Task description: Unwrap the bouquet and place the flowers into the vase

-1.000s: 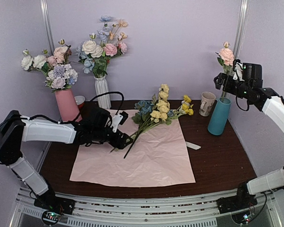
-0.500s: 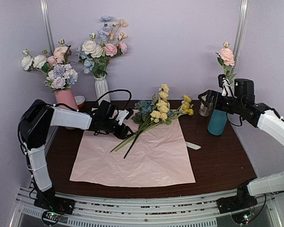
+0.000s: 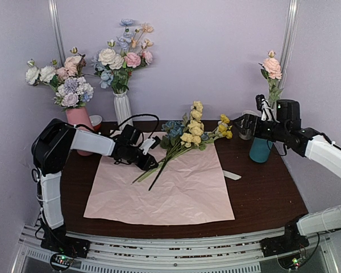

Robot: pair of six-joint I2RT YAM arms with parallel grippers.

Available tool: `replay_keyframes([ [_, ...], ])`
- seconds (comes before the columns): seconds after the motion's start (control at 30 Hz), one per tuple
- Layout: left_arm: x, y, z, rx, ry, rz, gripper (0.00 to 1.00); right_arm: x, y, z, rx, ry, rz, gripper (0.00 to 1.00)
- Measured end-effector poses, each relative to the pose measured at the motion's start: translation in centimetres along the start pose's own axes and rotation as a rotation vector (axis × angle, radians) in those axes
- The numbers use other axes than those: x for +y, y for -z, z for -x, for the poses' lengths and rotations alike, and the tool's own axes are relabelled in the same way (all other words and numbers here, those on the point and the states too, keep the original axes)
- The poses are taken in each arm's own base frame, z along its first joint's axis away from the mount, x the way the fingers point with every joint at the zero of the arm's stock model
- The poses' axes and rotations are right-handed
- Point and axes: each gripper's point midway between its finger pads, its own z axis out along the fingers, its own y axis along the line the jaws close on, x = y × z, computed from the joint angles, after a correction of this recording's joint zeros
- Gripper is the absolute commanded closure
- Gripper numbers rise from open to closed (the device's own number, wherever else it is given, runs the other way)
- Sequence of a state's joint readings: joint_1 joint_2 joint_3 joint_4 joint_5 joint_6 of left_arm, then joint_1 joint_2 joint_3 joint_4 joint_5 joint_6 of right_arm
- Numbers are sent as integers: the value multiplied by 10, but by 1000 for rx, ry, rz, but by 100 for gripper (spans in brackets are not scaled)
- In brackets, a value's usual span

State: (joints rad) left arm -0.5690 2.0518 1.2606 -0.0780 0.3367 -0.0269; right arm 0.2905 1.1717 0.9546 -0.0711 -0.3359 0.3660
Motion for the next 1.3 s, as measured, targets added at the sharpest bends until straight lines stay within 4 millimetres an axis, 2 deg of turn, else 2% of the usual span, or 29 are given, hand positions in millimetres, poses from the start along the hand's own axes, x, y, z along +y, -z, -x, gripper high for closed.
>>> replay_keyframes([
  [0.27,2,0,1,-7,4,2,75,6,-6,-4,11,4,23,3],
  [0.57,15,4,6,-35,23,13,77,10,-12,-16,40,4,38,4],
  [0.8,11,3,6,-51,24,-16,73,12,-13,-17,42,6,41,4],
  [0.97,8,1,-3,-43,39,-30,73,11,-14,-21,49,3,40,5],
  [1.3,8,-3,-5,-50,47,-37,83,14,-15,-23,53,6,48,5],
])
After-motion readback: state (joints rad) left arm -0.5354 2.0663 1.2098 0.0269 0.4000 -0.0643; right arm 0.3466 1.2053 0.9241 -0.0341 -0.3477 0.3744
